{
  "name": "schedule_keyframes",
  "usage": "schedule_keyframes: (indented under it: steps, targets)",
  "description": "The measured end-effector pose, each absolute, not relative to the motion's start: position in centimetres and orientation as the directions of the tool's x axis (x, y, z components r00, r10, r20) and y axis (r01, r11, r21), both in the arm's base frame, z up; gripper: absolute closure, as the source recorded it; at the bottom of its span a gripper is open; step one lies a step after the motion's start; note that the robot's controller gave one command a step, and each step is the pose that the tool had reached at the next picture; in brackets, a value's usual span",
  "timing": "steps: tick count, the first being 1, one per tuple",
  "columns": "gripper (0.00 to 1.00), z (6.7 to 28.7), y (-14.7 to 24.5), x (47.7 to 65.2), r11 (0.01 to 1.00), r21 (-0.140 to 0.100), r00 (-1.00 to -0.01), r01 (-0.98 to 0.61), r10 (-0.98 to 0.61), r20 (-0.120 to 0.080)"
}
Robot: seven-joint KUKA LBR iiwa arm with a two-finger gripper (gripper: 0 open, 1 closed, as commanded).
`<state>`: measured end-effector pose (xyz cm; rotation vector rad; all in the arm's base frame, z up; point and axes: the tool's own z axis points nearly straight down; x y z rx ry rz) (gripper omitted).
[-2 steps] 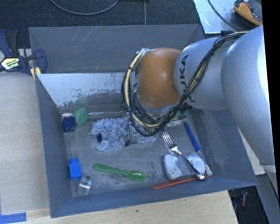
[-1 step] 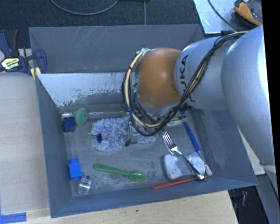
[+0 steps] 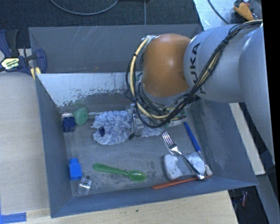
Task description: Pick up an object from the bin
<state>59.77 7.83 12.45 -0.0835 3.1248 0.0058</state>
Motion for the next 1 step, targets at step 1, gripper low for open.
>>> schedule_keyframes:
  steps: [1]
  targets:
    - [1.0,15.27,7.85,59.95,0.999,0.004,-0.998,-0.053,-0.053,-0.024]
